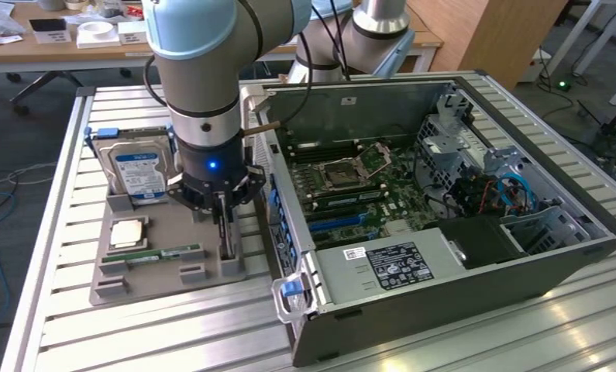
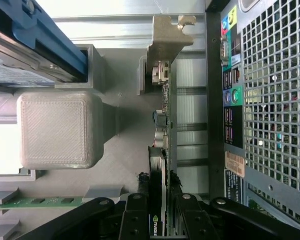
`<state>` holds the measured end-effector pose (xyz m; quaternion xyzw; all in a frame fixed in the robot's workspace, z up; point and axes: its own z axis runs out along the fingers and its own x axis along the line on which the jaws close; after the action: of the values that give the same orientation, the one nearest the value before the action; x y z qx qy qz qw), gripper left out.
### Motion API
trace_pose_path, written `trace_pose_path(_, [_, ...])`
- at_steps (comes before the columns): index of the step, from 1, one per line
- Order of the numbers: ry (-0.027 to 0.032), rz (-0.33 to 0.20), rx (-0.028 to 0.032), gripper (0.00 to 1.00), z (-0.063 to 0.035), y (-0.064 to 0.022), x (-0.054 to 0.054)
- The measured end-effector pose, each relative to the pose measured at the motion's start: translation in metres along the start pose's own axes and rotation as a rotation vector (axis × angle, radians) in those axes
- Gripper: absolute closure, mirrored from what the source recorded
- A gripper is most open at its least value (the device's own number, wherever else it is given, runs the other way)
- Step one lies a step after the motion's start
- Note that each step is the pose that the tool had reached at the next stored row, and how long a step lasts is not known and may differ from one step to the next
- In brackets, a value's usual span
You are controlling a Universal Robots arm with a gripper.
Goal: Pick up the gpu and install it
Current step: 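Pick up the gpu and move the gpu toward the slot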
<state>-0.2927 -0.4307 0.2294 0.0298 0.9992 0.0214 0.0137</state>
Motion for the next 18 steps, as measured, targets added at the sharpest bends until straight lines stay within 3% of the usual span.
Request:
trace_pose_path(8, [0.001, 0.0, 0.0013, 0.74, -0.0156, 0.0005, 0.0])
trace_pose_path(18, [0.0011, 0.0, 0.0014, 0.74, -0.0492, 0.002, -0.001])
